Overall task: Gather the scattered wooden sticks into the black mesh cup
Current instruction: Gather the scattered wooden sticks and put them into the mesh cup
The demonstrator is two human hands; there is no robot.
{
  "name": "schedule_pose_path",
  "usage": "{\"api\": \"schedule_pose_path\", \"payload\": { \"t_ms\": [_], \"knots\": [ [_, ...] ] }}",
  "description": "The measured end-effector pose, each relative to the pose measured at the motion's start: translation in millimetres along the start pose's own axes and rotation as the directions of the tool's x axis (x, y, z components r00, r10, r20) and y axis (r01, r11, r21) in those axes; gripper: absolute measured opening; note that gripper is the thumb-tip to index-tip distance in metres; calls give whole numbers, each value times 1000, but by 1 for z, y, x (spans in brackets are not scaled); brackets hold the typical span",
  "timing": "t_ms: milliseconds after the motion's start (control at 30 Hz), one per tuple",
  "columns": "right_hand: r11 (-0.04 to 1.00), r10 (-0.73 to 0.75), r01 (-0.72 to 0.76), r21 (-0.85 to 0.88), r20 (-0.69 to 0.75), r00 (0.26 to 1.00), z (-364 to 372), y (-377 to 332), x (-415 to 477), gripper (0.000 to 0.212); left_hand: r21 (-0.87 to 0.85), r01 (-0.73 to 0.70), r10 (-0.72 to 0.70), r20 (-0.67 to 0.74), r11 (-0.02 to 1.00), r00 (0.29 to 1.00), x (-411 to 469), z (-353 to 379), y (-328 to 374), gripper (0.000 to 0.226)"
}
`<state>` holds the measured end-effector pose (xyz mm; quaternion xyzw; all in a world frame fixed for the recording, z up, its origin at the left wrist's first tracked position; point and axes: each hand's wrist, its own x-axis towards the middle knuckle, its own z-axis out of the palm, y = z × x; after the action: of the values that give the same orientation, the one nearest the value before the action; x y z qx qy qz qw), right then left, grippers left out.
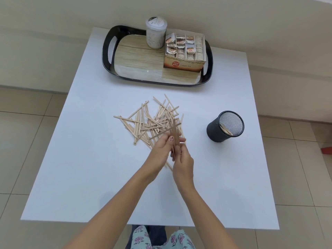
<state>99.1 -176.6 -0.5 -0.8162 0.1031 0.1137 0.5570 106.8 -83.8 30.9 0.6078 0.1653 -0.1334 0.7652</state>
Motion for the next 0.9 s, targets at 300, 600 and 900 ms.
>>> {"api": "schedule_pose_path", "payload": {
  "t_ms": [300,600,900],
  "knots": [
    [959,-209,227,167,-116,971,6,19,10,27,254,-215,221,5,943,975,1,17,-15,24],
    [973,-230,230,-2,-30,973,11,42,12,27,310,-282,291,17,908,957,5,29,-34,26],
    [945,-8,-20,325,84,996,21,28,25,29,281,-251,267,-20,926,964,22,18,-31,26]
  ]
}}
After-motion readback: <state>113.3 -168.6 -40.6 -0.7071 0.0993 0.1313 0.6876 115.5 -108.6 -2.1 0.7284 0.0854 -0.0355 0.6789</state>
